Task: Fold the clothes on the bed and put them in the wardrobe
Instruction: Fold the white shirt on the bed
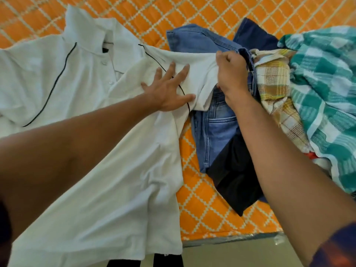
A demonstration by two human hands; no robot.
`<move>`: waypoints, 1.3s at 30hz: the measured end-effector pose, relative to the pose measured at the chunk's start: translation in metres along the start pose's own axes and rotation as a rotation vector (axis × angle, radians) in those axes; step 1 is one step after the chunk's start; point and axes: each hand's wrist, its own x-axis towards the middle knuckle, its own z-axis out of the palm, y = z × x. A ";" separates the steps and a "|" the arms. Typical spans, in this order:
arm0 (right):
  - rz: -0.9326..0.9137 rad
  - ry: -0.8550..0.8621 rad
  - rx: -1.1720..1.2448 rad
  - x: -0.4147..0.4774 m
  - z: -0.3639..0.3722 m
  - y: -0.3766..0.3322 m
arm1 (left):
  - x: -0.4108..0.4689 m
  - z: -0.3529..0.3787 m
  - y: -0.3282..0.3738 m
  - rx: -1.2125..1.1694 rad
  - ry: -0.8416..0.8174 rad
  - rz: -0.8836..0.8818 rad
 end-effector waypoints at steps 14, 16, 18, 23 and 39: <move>0.083 -0.320 -0.092 -0.038 0.099 -0.047 | -0.038 -0.010 -0.099 -1.653 0.359 -0.536; -0.057 -0.187 -0.276 -0.053 0.095 -0.021 | -0.042 -0.009 -0.098 -1.474 0.336 -0.506; -0.182 -0.218 -0.348 -0.078 0.097 0.008 | -0.041 -0.012 -0.090 -1.184 0.379 -0.406; -0.262 -0.164 -0.308 -0.157 0.106 0.064 | -0.043 -0.018 -0.100 -0.692 0.597 -0.221; 0.254 -0.189 -0.205 -0.395 0.018 0.147 | -0.310 0.176 -0.068 0.046 0.173 0.179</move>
